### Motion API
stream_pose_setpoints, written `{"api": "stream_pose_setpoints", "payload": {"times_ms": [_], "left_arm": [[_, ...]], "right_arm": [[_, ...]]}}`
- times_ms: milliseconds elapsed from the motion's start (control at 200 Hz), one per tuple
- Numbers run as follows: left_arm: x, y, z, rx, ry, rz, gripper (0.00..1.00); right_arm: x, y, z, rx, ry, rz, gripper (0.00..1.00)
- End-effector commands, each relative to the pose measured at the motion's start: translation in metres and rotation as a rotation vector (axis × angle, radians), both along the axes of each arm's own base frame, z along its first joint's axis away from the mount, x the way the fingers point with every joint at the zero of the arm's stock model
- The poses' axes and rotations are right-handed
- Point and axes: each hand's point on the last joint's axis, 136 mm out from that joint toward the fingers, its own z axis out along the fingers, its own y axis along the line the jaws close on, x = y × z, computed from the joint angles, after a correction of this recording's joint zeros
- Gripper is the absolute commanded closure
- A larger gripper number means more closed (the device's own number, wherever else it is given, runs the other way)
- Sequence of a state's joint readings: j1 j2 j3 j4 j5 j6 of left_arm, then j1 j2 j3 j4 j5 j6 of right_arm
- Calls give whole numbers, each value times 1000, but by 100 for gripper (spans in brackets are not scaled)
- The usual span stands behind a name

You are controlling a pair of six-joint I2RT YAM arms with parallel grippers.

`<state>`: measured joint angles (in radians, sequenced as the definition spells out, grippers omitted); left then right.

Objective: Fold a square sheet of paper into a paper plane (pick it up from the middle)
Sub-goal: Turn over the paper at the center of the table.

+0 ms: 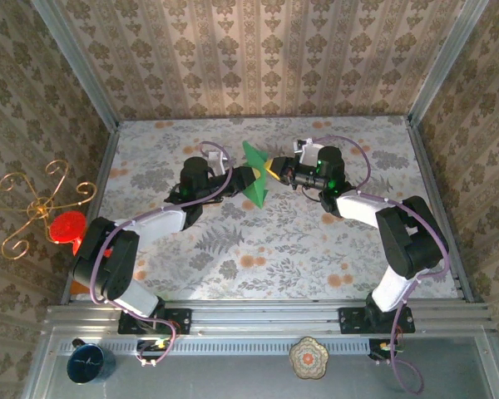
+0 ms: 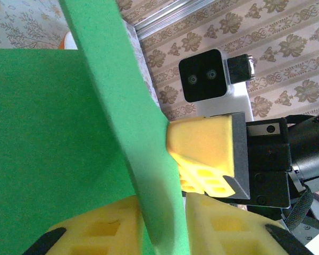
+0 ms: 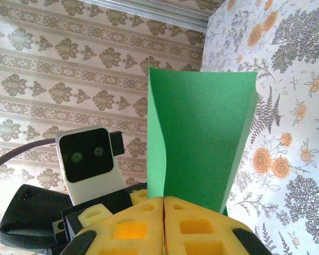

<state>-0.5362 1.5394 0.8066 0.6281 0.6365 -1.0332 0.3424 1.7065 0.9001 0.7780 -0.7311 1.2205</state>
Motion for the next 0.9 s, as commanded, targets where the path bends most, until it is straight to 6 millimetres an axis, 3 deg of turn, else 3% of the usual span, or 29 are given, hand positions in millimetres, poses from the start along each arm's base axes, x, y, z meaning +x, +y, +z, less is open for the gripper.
{"api": "stream_pose_setpoints", "payload": {"times_ms": [0,130,260,435,610,750,775,895], "left_arm": [[0,0,10,-27,-26,-8,74],[2,0,6,-19,-12,-5,79],[3,2,3,-4,-1,-3,84],[8,11,-11,121,7,50,86],[3,33,-43,593,-36,92,87],[6,56,-56,959,-78,120,88],[6,60,-58,1013,-83,130,89],[11,71,-64,1245,-128,148,89]], "right_arm": [[-2,-2,6,18,-18,6,88],[-3,-3,5,19,-16,5,85],[-2,-10,3,2,-8,-13,74],[3,-43,-13,-108,6,-117,59],[-5,-80,-30,-343,4,-225,47],[-15,-106,-43,-515,14,-299,41],[-18,-111,-34,-526,-10,-319,41],[-26,-128,-39,-593,-3,-368,40]]}}
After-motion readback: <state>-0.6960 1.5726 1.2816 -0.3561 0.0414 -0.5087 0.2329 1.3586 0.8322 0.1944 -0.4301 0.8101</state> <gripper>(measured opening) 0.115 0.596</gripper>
